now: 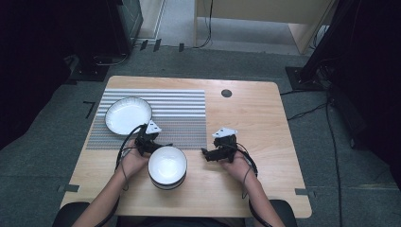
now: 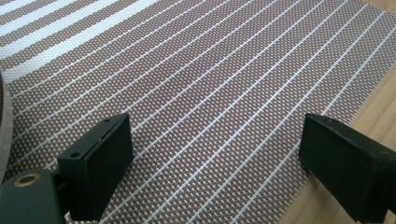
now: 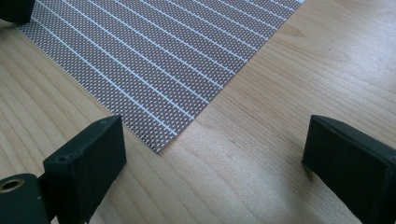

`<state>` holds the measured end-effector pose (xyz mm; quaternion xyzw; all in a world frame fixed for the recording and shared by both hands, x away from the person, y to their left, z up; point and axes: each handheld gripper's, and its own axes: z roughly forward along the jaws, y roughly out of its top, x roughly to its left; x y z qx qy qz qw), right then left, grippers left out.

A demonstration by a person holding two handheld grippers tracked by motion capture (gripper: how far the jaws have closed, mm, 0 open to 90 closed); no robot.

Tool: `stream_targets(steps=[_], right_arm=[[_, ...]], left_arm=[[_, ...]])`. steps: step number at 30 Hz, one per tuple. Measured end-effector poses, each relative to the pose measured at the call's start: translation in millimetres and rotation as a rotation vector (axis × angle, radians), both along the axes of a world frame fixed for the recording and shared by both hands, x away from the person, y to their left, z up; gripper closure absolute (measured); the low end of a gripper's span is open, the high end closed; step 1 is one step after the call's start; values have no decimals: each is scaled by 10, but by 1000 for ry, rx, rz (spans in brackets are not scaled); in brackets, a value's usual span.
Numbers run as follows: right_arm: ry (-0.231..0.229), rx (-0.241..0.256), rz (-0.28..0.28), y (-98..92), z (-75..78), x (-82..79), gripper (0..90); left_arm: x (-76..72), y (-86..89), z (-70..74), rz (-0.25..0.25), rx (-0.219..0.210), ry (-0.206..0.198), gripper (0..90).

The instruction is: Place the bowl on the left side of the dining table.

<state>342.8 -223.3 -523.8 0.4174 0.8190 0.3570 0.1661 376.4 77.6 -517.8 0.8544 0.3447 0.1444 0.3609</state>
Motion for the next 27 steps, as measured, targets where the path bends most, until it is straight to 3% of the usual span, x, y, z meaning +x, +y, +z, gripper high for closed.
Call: stream_targets(steps=[10,22,24,27], right_arm=[[0,0,0,0,0,0,53],[0,0,0,0,0,0,53],[0,0,0,0,0,0,53],[0,0,1,-1,0,0,53]], left_arm=[[-4,-16,82,-22,3,51,93],[-14,38,187,-39,1,87,94],[-24,43,207,-42,3,81,129],[-28,60,239,-45,-13,94,130]])
